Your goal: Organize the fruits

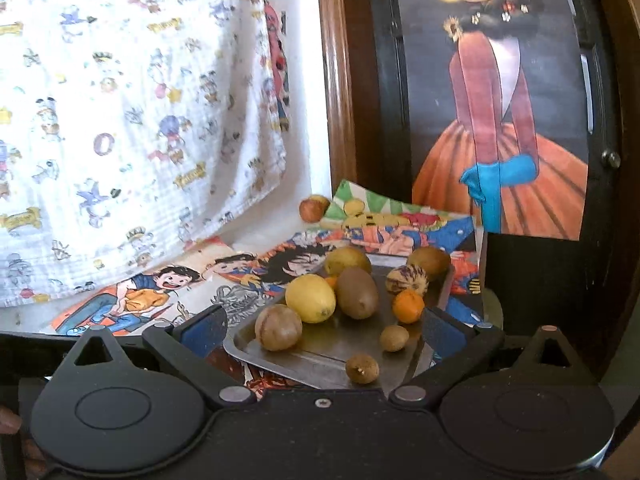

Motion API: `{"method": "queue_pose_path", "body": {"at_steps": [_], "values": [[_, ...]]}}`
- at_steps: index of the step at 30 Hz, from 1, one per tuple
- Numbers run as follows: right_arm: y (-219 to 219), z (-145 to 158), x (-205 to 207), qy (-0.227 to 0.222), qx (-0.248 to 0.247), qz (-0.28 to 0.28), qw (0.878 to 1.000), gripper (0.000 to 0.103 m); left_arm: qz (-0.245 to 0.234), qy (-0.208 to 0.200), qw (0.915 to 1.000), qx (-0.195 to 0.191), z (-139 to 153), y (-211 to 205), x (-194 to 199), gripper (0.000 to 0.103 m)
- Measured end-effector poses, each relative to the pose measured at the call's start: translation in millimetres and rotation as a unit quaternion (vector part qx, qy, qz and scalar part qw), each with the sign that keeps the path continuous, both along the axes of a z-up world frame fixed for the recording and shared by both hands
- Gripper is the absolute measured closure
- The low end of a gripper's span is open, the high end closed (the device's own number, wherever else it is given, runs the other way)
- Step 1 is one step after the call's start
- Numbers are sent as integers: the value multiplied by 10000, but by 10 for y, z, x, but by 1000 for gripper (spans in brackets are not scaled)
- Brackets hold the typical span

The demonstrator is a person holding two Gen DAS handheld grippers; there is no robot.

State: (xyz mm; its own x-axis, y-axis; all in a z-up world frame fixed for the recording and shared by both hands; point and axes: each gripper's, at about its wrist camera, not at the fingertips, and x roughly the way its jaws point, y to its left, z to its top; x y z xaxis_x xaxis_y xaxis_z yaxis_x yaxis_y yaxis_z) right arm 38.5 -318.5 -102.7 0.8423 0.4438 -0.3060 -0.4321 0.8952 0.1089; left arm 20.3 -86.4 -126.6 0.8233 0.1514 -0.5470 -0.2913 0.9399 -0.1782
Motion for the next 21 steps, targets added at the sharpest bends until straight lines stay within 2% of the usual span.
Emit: {"method": "queue_pose_path", "body": {"at_steps": [7,15,21], "values": [[-130,115,-356,-141,10,34,9999,1,399,-265,9984,303,161,-191,-364,1],[-252,189,-645,-170,72,-60,9998,1,399,-465,9961,640,403,-468,-739,1],[-289,108,-697,-99,75,-86,9999,1,393,-546,9958,623,427,-525,-879,1]]}}
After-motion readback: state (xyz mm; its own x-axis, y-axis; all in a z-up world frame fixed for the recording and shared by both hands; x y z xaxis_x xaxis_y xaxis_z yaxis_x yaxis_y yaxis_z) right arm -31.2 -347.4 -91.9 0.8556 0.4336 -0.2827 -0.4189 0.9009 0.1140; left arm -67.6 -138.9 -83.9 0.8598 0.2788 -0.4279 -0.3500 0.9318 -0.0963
